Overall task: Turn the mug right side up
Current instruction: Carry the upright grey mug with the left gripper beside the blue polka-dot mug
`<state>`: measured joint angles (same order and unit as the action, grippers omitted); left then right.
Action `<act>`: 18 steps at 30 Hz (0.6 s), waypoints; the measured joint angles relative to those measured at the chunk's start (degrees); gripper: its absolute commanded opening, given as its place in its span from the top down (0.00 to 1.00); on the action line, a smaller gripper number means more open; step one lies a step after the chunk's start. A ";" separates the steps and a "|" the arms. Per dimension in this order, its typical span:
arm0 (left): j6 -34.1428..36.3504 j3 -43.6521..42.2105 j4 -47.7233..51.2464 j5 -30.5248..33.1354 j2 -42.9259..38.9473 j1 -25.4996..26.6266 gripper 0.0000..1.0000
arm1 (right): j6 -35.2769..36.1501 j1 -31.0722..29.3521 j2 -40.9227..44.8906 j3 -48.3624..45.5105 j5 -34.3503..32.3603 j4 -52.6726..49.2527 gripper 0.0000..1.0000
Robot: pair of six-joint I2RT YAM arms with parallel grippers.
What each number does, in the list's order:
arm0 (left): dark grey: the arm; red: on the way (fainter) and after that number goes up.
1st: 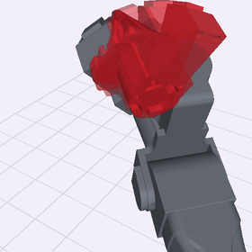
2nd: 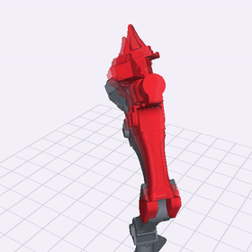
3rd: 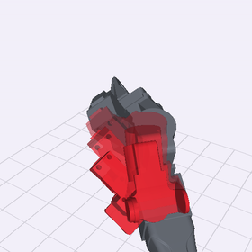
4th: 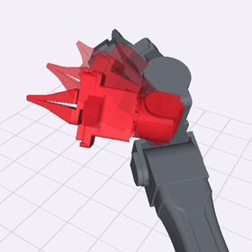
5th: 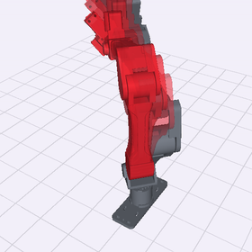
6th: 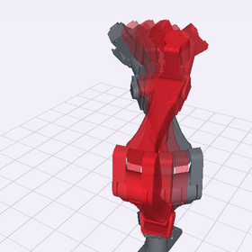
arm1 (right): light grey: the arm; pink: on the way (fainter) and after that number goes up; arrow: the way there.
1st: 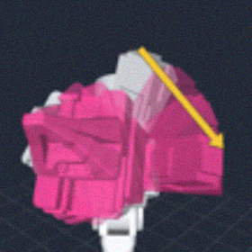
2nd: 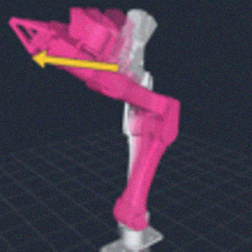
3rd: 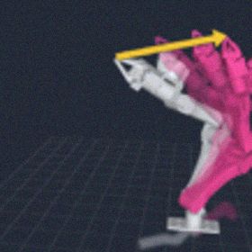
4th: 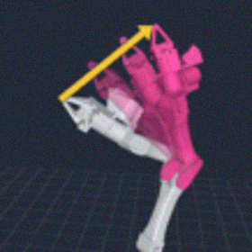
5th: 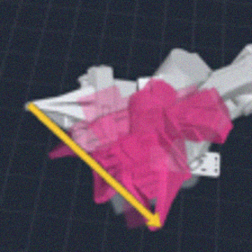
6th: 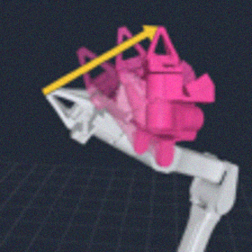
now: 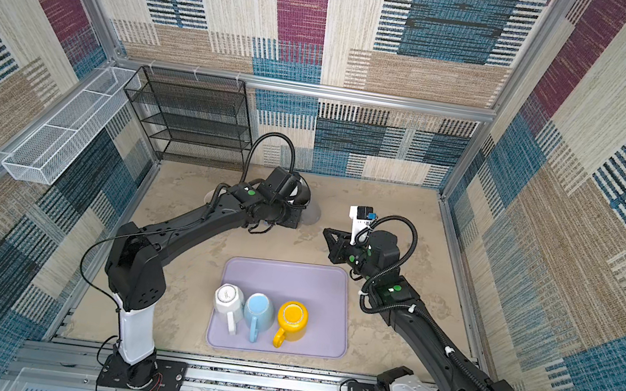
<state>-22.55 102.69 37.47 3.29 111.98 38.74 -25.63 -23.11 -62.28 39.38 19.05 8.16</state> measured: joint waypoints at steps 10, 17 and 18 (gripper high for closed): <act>1.31 10.78 7.17 2.64 8.24 0.00 1.00 | 0.42 0.00 0.15 0.00 -0.42 -2.01 0.86; 2.38 16.76 11.37 5.57 13.27 0.00 1.00 | 0.63 0.00 0.57 0.00 -0.76 -2.25 0.86; 2.38 17.31 11.63 5.99 13.77 0.00 1.00 | 0.68 0.00 0.59 0.00 -0.81 -2.40 0.86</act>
<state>-20.16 120.01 49.10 9.28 125.75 38.74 -24.95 -23.11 -61.69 39.38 18.24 5.76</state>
